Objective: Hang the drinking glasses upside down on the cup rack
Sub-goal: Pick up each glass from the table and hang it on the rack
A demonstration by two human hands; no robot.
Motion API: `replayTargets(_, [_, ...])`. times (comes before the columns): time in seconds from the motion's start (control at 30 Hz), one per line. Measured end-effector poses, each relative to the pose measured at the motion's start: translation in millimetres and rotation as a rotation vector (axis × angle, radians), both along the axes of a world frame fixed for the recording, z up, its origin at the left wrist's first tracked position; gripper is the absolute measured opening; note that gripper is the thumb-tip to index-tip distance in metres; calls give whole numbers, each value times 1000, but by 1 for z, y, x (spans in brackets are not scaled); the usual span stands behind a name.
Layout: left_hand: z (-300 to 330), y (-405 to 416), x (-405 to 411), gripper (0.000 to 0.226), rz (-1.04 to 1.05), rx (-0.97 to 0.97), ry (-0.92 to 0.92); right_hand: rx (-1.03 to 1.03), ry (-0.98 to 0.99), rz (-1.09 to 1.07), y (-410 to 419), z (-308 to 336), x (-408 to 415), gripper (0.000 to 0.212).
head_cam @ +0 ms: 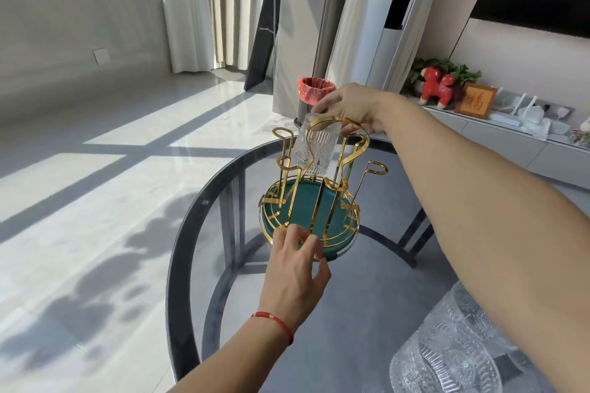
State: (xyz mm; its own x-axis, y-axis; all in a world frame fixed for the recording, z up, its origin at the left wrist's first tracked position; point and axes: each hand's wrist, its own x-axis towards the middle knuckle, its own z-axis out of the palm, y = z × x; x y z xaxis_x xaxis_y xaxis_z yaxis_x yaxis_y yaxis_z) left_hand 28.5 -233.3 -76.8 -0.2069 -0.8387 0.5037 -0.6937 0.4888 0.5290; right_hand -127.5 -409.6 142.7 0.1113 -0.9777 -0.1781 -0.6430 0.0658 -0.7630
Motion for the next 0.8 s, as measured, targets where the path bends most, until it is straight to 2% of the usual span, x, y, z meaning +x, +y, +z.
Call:
replayTargets(0.13, [-1, 0, 0, 16, 0, 1, -2, 94, 77, 63, -4, 2, 3, 74])
replayTargets(0.27, [-2, -2, 1, 15, 0, 4, -10, 117, 39, 39, -5, 2, 2, 49])
replayTargets(0.37, [-2, -2, 0, 15, -5, 13, -13, -13, -29, -33, 6, -3, -2, 25])
replayTargets(0.47, [1, -1, 1, 16, -16, 33, -24, -225, -61, -168, 34, -5, -11, 24])
replayTargets(0.57, [7, 4, 1, 16, -19, 57, -52, -374, 60, -261, 78, -7, -30, 25])
replayTargets(0.63, [14, 11, 0, 21, 5, 89, -66, -417, 176, -250, 118, -9, -44, 23])
replayTargets(0.73, [37, 32, -9, 27, 38, 83, 13, -454, 306, -211, 188, -16, -58, 20])
replayTargets(0.8, [55, 51, -20, 26, -41, 14, 117, -471, 317, -183, 233, -23, -61, 19])
